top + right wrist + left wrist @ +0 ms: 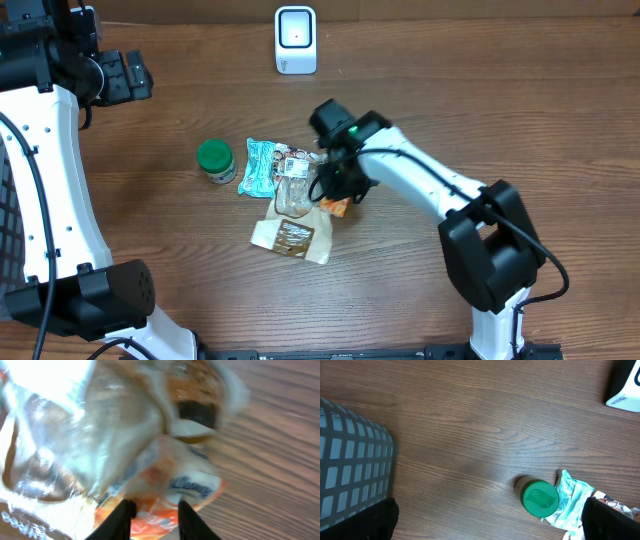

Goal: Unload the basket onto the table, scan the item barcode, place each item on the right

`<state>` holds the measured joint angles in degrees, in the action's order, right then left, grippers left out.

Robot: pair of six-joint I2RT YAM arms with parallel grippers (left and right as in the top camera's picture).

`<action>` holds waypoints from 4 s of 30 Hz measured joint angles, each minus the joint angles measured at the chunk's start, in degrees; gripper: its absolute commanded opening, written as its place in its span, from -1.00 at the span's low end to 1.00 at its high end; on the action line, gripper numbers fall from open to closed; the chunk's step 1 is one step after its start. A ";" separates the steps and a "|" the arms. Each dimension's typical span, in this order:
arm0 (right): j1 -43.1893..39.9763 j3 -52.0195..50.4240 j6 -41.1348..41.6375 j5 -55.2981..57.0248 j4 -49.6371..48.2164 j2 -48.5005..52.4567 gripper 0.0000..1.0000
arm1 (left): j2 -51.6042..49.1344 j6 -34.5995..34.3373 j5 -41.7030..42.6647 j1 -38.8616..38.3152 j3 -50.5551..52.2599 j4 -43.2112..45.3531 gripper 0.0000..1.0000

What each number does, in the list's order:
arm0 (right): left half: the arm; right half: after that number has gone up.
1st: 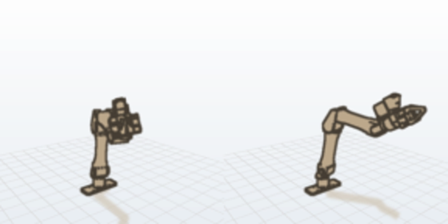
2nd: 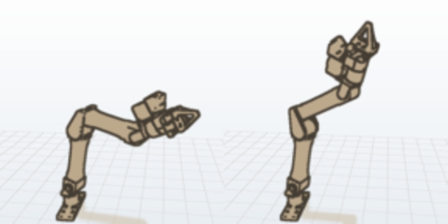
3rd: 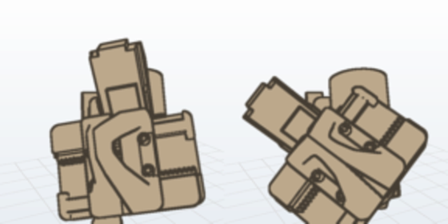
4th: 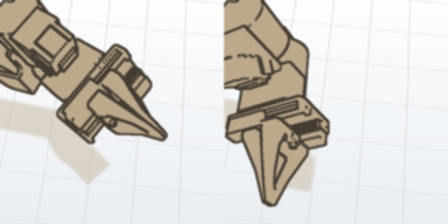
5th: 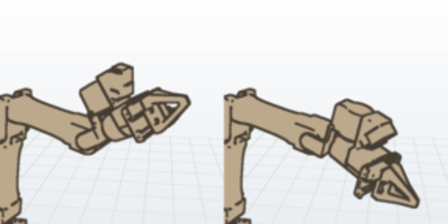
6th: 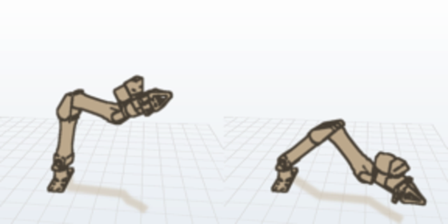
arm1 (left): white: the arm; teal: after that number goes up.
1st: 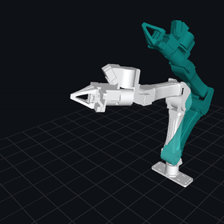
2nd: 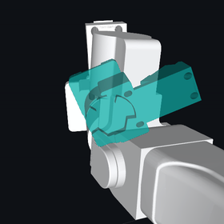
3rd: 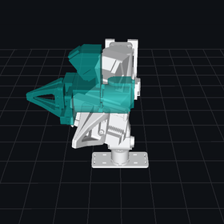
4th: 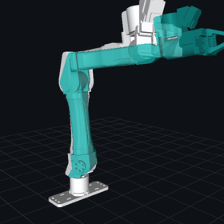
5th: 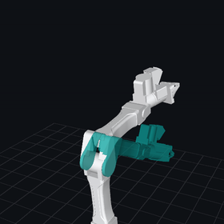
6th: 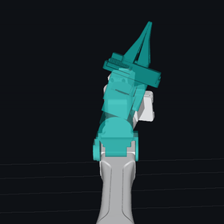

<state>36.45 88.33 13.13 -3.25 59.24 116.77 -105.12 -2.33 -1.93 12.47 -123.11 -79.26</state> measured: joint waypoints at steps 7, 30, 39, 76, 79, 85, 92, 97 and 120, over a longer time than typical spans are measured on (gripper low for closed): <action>0.98 0.00 0.17 -1.73 -1.18 0.00 -0.28 | 0.00 0.00 0.00 0.00 -0.02 0.00 0.99; -8.22 -10.54 19.71 -23.08 -4.33 -3.58 -0.31 | 0.00 0.00 0.00 0.00 -0.02 0.00 0.99; -6.80 -17.94 28.02 -26.32 -17.55 -3.58 -0.31 | 0.00 0.00 0.00 0.00 -0.02 0.00 0.99; -12.46 -7.63 0.76 -11.82 2.38 -3.58 -0.24 | 0.00 0.00 0.00 0.00 -0.02 0.00 0.99; -12.46 -7.63 3.65 -11.04 2.73 -3.58 -0.24 | 0.00 0.00 0.00 0.00 -0.02 0.00 0.99; -12.55 -7.63 7.65 -9.35 2.29 -3.58 -0.25 | 0.00 0.00 0.00 0.00 -0.02 0.00 0.99; -12.79 -10.71 9.27 -9.62 -2.29 -3.58 -0.44 | 0.00 0.00 0.00 0.00 -0.02 0.00 0.99; -12.79 -13.31 10.14 -10.38 -5.40 -3.58 -0.56 | 0.00 0.00 0.00 0.00 -0.02 0.00 0.99; -24.35 -11.34 -2.67 -51.69 -6.36 -9.11 -0.92 | 0.00 0.00 0.00 0.00 0.00 0.00 0.99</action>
<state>12.10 76.99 10.46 -54.94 52.88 107.66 -105.12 -2.33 -1.93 12.47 -123.11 -79.26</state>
